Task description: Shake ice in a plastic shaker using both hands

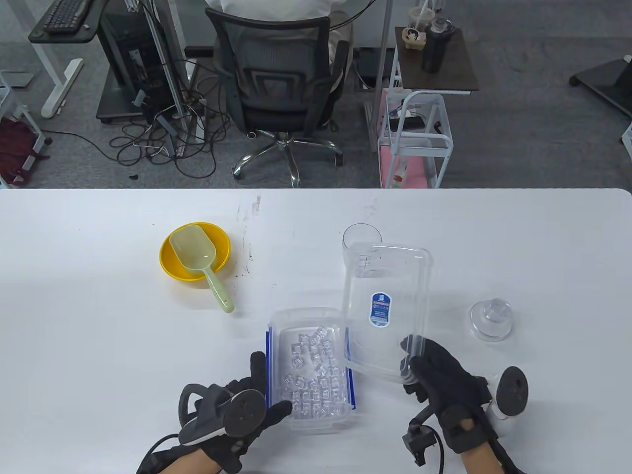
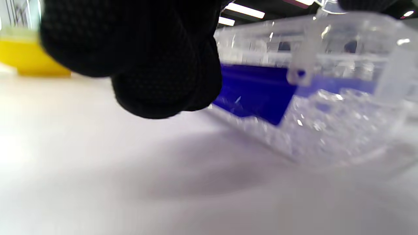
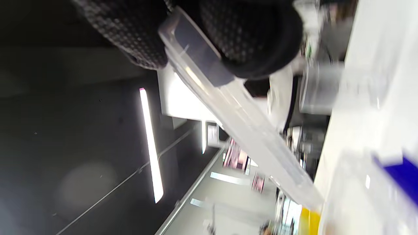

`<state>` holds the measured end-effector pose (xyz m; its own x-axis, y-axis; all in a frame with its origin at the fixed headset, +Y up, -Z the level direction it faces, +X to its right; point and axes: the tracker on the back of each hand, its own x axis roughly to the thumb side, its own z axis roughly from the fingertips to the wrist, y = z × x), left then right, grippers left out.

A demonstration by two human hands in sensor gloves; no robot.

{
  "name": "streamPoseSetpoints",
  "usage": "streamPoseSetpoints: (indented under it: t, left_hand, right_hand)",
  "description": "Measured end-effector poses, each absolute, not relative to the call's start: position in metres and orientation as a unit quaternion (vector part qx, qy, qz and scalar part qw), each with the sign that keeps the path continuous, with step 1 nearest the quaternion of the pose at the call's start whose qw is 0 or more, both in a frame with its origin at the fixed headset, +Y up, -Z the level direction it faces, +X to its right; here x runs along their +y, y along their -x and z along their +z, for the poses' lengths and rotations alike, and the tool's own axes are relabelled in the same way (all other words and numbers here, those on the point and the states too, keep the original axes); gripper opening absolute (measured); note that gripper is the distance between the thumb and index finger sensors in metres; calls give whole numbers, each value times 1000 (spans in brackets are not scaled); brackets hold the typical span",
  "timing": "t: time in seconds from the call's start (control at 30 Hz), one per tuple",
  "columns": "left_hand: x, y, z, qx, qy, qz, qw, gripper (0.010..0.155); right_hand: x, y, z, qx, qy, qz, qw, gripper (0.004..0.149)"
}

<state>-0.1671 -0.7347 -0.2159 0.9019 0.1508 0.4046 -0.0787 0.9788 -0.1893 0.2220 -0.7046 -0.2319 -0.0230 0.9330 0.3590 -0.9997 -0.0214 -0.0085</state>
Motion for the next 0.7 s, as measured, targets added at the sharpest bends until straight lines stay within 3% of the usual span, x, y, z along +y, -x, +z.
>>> streamPoseSetpoints:
  t: [0.1, 0.23, 0.37, 0.5, 0.7]
  left_hand:
    - [-740, 168, -217, -201, 140, 91, 965, 95]
    - [-743, 166, -217, -206, 138, 99, 964, 91]
    - [-743, 166, -217, -203, 148, 105, 962, 90]
    - [-744, 166, -217, -200, 164, 109, 960, 90]
    - [-744, 165, -217, -202, 164, 114, 959, 90]
  right_hand:
    - [-695, -233, -225, -166, -91, 766, 614, 88]
    - [-686, -227, -217, -212, -42, 861, 461, 93]
    - [-683, -211, -217, -159, -15, 944, 287, 94]
    - [-691, -201, -221, -94, -8, 970, 224, 95]
    - [-703, -189, -225, -70, -23, 975, 209, 94]
